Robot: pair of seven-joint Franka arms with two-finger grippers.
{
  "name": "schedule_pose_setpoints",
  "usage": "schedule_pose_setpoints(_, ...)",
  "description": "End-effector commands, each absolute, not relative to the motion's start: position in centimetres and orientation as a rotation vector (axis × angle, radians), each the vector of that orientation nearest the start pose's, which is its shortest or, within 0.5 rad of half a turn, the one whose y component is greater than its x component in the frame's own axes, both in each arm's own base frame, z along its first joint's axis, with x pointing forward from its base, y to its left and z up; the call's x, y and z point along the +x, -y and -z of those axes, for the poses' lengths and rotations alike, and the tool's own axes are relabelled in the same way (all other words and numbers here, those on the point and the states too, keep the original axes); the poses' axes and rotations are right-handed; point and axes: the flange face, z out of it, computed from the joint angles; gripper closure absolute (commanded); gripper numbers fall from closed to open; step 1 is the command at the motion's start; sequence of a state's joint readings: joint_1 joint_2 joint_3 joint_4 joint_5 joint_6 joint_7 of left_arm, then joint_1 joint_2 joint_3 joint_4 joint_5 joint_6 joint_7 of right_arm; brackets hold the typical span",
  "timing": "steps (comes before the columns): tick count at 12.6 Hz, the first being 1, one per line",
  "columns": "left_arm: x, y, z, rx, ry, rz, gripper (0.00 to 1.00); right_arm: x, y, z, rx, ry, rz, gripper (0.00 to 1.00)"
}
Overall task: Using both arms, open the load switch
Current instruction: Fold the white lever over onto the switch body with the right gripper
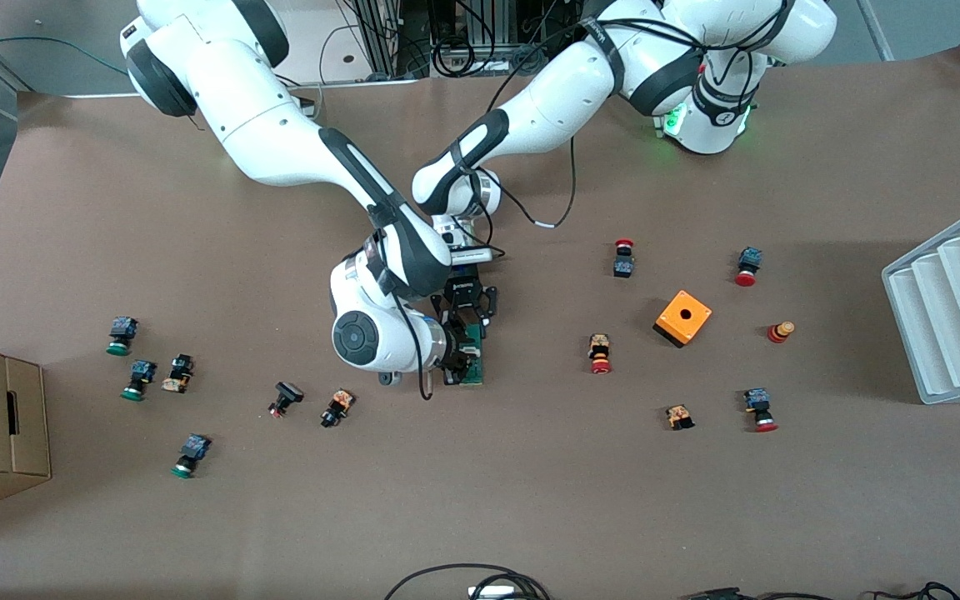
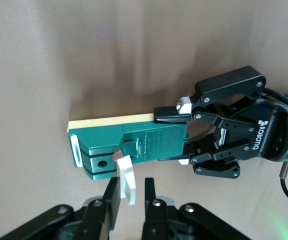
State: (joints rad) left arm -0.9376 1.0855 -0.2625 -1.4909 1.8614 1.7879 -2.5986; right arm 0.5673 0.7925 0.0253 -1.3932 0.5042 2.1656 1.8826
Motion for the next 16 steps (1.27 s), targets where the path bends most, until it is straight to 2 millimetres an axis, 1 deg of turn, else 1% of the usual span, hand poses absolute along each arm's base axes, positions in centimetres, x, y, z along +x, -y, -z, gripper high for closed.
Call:
schedule_pose_setpoints(1,34.1,58.5,-4.2,-2.436,0.291,1.920,0.44,58.4,-42.6,-24.1,-2.072,-2.115,-0.695,0.81)
schedule_pose_setpoints(3,34.1,58.5,-4.2,-2.437,0.290,1.919,0.43,58.3,-42.5,-24.1,-2.076,-2.114,-0.693,0.83)
schedule_pose_setpoints(6,34.1,58.5,-4.2,-2.436,0.291,1.920,0.43,58.3,-42.4,-23.7,-2.092,-2.101,-0.693,0.84)
schedule_pose_setpoints(11,34.1,58.4,-4.1,-2.436,0.288,1.918,0.43,57.6,-41.7,-22.0,-2.115,-2.083,-0.666,0.84)
schedule_pose_setpoints(14,34.1,58.5,-4.1,-2.435,0.284,1.919,0.43,57.6,-41.8,-22.0,-2.119,-2.076,-0.665,0.84)
schedule_pose_setpoints(16,34.1,58.5,-4.1,-2.436,0.286,1.919,0.43,57.4,-41.5,-21.3,-2.123,-2.077,-0.659,0.84)
